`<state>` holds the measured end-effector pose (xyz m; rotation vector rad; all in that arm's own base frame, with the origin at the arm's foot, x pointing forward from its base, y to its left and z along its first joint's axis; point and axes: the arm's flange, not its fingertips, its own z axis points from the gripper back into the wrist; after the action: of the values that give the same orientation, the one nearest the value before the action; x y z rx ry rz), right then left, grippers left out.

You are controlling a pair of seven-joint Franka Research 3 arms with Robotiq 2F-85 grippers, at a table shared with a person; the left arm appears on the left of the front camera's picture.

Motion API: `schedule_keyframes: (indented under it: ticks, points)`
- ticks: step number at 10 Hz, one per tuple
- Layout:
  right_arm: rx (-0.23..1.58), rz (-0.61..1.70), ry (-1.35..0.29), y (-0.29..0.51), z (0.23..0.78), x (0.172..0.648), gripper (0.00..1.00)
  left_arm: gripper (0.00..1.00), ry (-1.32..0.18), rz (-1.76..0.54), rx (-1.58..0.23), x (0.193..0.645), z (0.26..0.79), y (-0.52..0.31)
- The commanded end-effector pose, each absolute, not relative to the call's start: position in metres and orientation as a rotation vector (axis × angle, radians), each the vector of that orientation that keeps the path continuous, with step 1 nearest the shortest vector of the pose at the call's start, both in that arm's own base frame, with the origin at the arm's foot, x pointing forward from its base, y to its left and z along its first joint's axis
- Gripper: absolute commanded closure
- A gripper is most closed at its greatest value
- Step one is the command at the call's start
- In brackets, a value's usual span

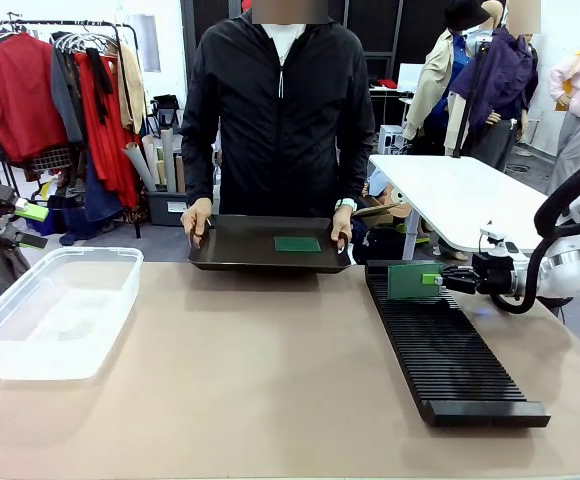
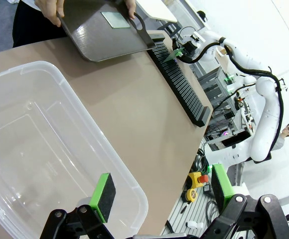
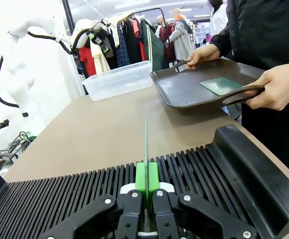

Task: Sort PCBs into racks and boxes based on the side picked up.
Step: If the short side of the Blank PCB is picked up, insert it into the PCB Rack ; if the long side is picked up, place it in the Organizing box.

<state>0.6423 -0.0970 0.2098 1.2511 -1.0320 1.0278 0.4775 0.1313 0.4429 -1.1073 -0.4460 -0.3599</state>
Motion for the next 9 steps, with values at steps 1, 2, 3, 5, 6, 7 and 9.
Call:
schedule_keyframes:
  ticks: [1, 2, 3, 5, 6, 7, 9]
  points:
    - [1.249, 1.051, -1.017, -0.0949, 0.202, 0.6419, 1.0, 0.0, -0.446, -0.356, -1.104, 0.4763, 0.445, 0.1306]
    - [1.246, 1.051, -1.02, -0.0959, 0.202, 0.6407, 1.0, 0.0, -0.446, -0.356, -1.104, 0.4763, 0.445, 0.1306]
    - [1.244, 1.053, -1.018, -0.0963, 0.2021, 0.6392, 1.0, 0.0, -0.446, -0.356, -1.104, 0.4763, 0.445, 0.1306]
    - [1.241, 1.053, -1.022, -0.0977, 0.2011, 0.637, 1.0, 0.0, -0.446, -0.356, -1.104, 0.4763, 0.445, 0.1306]
    - [1.24, 1.054, -1.017, -0.0974, 0.2, 0.6366, 1.0, 0.0, -0.446, -0.356, -1.104, 0.4763, 0.445, 0.1306]
    - [1.243, 1.057, -1.019, -0.0979, 0.1995, 0.6357, 1.0, 0.0, -0.446, -0.356, -1.104, 0.4763, 0.445, 0.1306]
    - [1.239, 1.061, -1.016, -0.0982, 0.1988, 0.6338, 1.0, 0.0, -0.446, -0.356, -1.104, 0.4763, 0.445, 0.1306]
